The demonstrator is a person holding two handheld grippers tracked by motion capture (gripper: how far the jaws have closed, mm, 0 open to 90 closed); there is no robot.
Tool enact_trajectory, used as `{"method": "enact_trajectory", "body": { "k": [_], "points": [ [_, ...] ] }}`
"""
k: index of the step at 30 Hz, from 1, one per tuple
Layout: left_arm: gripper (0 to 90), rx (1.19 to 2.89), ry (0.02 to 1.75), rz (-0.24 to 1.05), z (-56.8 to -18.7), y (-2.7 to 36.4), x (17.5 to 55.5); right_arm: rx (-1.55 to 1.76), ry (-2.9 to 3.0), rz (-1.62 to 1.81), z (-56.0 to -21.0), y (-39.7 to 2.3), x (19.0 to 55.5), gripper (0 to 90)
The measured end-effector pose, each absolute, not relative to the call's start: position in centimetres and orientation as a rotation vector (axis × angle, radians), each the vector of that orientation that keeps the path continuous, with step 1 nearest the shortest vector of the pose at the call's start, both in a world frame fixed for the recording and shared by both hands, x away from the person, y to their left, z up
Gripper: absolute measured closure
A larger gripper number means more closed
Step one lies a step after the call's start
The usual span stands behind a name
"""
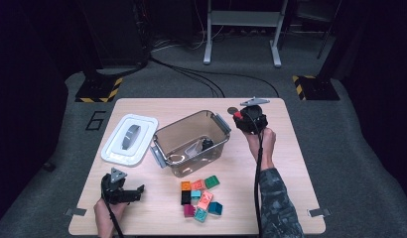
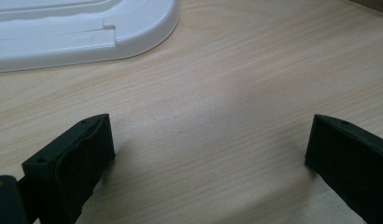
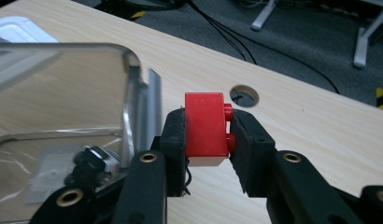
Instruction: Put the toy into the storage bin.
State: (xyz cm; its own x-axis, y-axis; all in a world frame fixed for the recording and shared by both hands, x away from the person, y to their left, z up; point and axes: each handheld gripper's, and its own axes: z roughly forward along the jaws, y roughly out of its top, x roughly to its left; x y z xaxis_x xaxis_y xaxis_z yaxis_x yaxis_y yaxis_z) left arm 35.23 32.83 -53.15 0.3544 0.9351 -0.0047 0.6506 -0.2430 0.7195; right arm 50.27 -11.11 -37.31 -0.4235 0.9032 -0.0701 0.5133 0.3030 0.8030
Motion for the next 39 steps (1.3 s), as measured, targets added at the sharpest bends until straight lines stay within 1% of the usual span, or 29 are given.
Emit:
{"method": "enact_trajectory", "body": {
  "k": [9,16,31,39],
  "points": [
    [1.0,1.987,1.375,0.578,-53.2,32.8,35.2,1.170,2.122,1.024,-36.1,-8.4,49.1,67.4],
    [1.0,1.986,1.375,0.578,-53.2,32.8,35.2,1.160,2.216,1.010,-36.9,-6.3,48.0,67.3],
    [1.0,1.986,1.374,0.579,-53.2,32.8,35.2,1.170,2.300,0.950,-38.1,-6.2,46.3,66.8],
    [1.0,1.986,1.374,0.579,-53.2,32.8,35.2,1.193,2.303,0.925,-38.6,-6.1,46.5,65.1]
  ]
}}
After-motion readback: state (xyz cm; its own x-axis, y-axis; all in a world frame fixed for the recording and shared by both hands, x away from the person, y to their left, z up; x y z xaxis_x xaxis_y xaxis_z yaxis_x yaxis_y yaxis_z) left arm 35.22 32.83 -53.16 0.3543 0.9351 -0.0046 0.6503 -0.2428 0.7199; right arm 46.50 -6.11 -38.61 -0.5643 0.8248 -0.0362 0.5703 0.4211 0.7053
